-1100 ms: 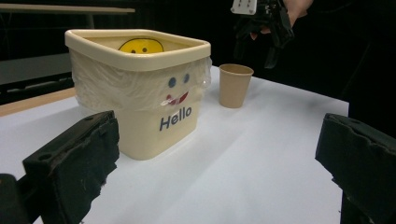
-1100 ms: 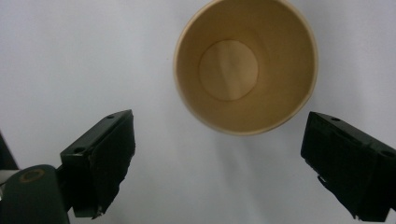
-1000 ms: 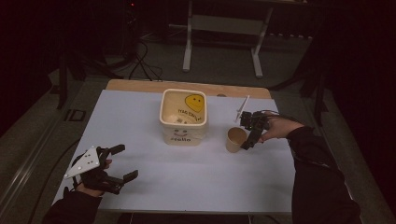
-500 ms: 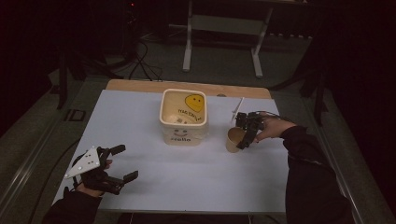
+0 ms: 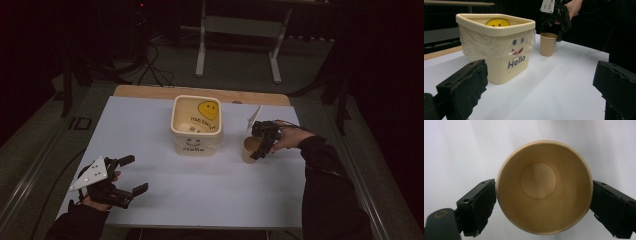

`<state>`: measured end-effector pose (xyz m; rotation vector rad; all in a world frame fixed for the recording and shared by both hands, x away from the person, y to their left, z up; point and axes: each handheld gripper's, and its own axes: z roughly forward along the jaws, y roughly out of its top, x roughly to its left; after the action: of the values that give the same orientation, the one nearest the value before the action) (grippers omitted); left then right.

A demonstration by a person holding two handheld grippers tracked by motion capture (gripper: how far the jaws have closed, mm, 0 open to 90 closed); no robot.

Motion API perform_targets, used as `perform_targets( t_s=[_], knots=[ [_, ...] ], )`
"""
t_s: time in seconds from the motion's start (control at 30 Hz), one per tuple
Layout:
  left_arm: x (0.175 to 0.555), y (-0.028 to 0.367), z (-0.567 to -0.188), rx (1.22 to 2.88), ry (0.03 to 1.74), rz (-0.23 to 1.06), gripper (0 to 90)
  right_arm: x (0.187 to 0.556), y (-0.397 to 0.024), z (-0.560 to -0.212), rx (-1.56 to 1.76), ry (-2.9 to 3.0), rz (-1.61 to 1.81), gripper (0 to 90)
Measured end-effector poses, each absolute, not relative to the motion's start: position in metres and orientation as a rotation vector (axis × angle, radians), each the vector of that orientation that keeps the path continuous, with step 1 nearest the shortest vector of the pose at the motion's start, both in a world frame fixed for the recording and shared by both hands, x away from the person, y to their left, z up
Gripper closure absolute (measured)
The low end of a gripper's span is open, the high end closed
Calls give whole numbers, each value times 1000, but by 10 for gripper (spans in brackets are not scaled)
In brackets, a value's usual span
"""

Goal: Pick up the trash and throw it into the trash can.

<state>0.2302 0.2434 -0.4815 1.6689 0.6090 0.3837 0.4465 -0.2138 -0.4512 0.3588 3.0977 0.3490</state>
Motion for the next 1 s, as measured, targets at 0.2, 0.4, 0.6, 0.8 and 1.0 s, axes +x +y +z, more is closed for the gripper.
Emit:
perform_targets(
  t_s=[0.2, 0.4, 0.6, 0.8, 1.0],
  knots=[
    [230, 244, -481, 1657, 612, 384, 4, 447, -215, -455, 368, 3120, 328, 128],
    [230, 244, -481, 1658, 611, 383, 4, 449, -213, -457, 370, 3110, 362, 132],
    [230, 244, -482, 1658, 614, 381, 4, 448, -211, -459, 351, 3103, 354, 165],
    [231, 244, -482, 1661, 615, 378, 4, 448, -211, -457, 338, 3106, 340, 210],
    [231, 244, -482, 1660, 617, 379, 4, 449, -208, -451, 312, 3099, 354, 244]
  ],
)
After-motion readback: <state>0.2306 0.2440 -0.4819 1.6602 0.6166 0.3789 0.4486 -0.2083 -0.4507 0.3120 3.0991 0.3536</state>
